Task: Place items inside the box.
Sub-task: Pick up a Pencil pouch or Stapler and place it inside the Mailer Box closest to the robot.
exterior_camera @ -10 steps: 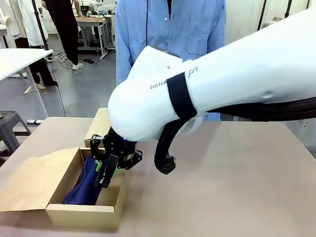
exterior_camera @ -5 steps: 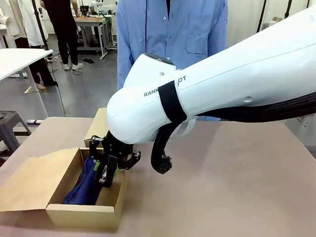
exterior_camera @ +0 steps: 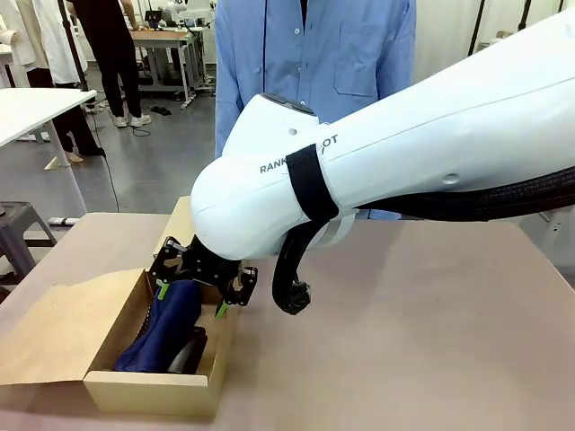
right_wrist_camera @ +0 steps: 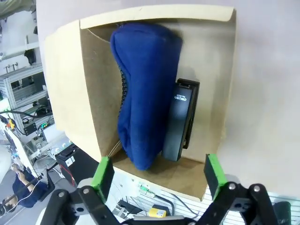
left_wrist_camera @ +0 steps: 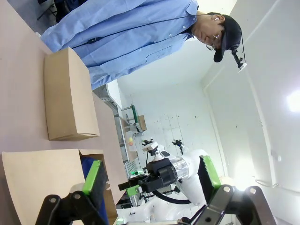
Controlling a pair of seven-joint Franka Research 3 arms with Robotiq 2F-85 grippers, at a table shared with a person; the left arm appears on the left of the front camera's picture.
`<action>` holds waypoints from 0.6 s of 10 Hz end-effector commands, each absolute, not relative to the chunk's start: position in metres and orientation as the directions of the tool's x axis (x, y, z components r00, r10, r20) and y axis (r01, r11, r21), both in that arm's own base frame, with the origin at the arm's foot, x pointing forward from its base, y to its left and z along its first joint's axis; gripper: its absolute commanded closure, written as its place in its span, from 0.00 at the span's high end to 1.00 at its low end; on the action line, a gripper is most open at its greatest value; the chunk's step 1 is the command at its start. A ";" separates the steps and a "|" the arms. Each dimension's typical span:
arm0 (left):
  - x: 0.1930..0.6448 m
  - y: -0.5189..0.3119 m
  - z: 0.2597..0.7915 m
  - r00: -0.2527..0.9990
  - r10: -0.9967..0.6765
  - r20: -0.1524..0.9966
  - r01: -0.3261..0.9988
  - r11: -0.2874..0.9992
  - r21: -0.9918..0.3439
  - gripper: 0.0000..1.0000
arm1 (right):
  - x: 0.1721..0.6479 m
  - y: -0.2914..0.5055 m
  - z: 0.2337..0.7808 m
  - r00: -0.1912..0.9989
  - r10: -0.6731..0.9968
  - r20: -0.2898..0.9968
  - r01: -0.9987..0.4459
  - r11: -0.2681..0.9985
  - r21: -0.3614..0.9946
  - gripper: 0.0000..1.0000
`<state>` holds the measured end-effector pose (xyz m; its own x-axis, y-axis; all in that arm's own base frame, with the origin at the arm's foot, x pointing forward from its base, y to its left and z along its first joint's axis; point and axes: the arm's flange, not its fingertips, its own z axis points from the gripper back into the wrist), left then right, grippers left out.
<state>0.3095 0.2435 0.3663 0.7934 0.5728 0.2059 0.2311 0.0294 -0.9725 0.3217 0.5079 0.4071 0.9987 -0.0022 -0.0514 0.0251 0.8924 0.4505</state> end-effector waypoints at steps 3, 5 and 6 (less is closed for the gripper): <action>0.309 0.243 0.368 0.792 0.570 0.218 0.248 0.025 -0.968 1.00 | 0.324 0.462 0.425 0.996 0.004 -0.085 0.038 0.870 0.492 1.00; 0.309 0.243 0.368 0.792 0.570 0.218 0.248 0.025 -0.968 1.00 | 0.335 0.354 0.446 0.981 0.021 -0.191 0.098 0.800 0.592 1.00; 0.309 0.243 0.368 0.792 0.570 0.218 0.248 0.025 -0.968 1.00 | 0.337 0.294 0.450 0.967 -0.029 -0.252 0.189 0.748 0.637 1.00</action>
